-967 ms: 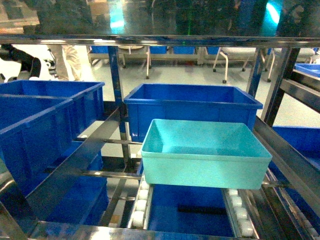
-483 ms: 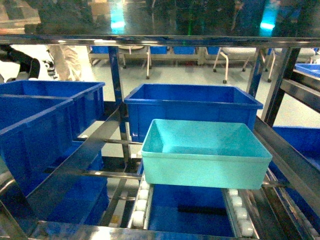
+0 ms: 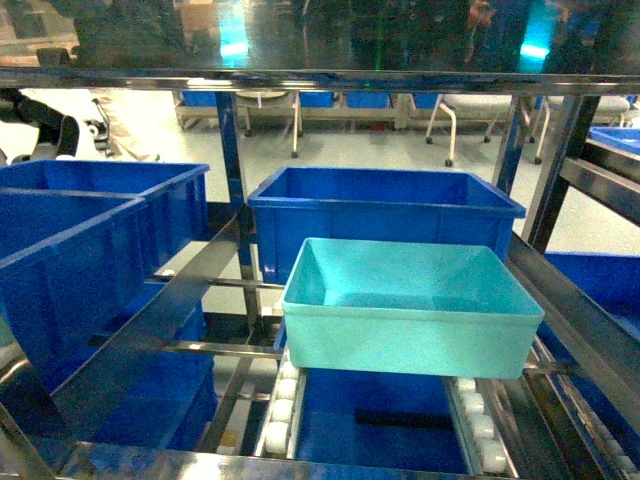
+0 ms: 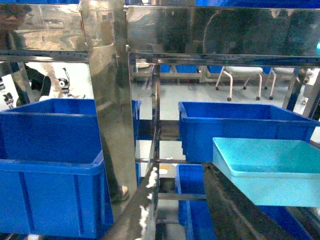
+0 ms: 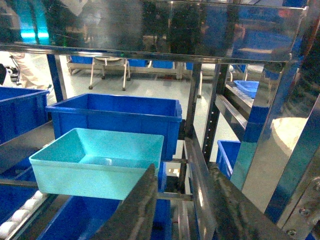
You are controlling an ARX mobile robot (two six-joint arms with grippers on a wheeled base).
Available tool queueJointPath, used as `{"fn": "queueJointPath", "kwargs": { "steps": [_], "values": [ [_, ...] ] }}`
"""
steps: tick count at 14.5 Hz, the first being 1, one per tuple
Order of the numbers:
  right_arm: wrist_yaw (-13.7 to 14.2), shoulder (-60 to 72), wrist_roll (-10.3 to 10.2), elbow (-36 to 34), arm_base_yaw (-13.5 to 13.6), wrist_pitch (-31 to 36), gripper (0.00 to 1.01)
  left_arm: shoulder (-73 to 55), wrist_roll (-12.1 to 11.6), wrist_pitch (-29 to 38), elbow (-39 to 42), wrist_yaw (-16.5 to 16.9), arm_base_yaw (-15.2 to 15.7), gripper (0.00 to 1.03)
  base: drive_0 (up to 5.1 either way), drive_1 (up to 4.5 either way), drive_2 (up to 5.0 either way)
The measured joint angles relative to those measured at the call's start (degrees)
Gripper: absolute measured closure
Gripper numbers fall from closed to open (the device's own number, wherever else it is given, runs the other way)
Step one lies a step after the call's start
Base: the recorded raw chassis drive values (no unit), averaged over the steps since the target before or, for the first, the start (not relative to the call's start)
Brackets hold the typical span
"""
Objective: Organize blue bins on left shelf correctly
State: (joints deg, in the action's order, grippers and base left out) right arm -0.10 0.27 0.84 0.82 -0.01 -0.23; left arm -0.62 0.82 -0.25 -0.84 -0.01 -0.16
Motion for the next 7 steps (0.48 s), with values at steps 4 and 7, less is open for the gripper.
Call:
{"fn": "queueJointPath", "kwargs": {
  "steps": [4,7],
  "values": [
    [0.0,0.0,0.0,0.0,0.0,0.0,0.20,0.0,0.0,0.0,0.0,0.0,0.0,0.23,0.0,0.00,0.0],
    [0.0,0.0,0.0,0.0,0.0,0.0,0.04,0.0,0.0,0.0,0.0,0.0,0.0,0.05,0.0,0.00,0.0]
  ]
}}
